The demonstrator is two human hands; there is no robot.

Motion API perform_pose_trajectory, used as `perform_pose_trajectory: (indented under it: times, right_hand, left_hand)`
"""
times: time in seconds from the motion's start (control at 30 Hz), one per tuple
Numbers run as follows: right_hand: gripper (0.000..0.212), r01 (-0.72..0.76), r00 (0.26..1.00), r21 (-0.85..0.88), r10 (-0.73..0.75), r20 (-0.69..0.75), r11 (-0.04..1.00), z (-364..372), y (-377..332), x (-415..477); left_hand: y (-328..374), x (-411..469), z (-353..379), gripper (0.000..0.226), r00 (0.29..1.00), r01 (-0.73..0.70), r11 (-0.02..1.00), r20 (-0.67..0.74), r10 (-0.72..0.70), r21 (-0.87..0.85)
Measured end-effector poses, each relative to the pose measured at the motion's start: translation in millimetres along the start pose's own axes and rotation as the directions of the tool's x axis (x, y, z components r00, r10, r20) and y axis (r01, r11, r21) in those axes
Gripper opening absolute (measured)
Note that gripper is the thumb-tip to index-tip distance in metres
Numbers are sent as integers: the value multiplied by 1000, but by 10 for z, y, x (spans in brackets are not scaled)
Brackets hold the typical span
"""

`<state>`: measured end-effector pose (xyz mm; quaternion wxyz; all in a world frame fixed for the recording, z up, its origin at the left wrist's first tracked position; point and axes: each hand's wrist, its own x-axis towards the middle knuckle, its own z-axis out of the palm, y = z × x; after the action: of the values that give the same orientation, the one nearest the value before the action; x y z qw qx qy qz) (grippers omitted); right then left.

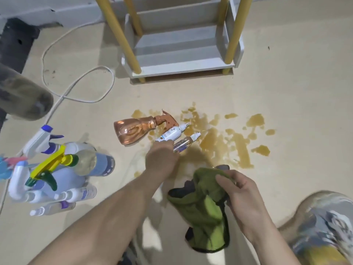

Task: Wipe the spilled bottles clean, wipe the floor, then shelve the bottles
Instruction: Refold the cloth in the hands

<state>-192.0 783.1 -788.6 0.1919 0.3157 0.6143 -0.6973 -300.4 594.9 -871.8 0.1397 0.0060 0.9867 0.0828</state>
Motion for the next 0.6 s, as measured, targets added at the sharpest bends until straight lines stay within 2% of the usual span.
perform_pose_trajectory:
  times: [0.07, 0.13, 0.2, 0.23, 0.27, 0.3, 0.33, 0.37, 0.43, 0.5, 0.6]
  right_hand:
    - [18, -129, 991, 297, 135, 0, 946, 46, 37, 35]
    - [25, -193, 980, 425, 199, 32, 884, 61, 85, 72]
    - [37, -209, 975, 519, 215, 50, 829, 84, 102, 99]
    - [43, -208, 976, 579, 208, 68, 788, 96, 92, 100]
    - [44, -191, 980, 627, 180, 81, 755, 110, 71, 94]
    - [38, -151, 988, 635, 133, 76, 758, 136, 23, 72]
    - [23, -106, 994, 583, 77, 75, 806, 159, -15, 58]
    - [14, -33, 997, 504, -6, 76, 863, 218, -90, 19]
    - [21, 86, 990, 361, -121, 76, 928, 394, -249, -104]
    - [21, 218, 973, 228, -230, 27, 949, 582, -368, -246]
    - [17, 304, 950, 223, -311, -6, 926, 829, -541, -477]
  left_hand:
    - [1, 88, 119, 26, 999, -53, 992, 12, 52, 119]
    - [-9, 152, 191, 25, 998, -47, 993, 50, 41, 112]
    - [11, 178, 173, 25, 989, 77, 996, 128, -71, -41]
    - [39, 181, 115, 28, 968, 185, 964, 204, -146, -189]
    - [54, 183, 37, 29, 937, 291, 886, 293, -188, -362]
    - [75, 158, -81, 26, 911, 361, 774, 375, -173, -521]
    - [112, 94, -247, 30, 898, 377, 691, 426, -110, -617]
    - [152, 8, -427, 39, 897, 346, 666, 440, -29, -661]
    - [242, -191, -807, 34, 911, 236, 709, 405, 76, -664]
    - [293, -395, -1204, 29, 949, 115, 802, 305, 87, -587]
    - [220, -713, -1779, 27, 981, -46, 876, 144, 130, -481]
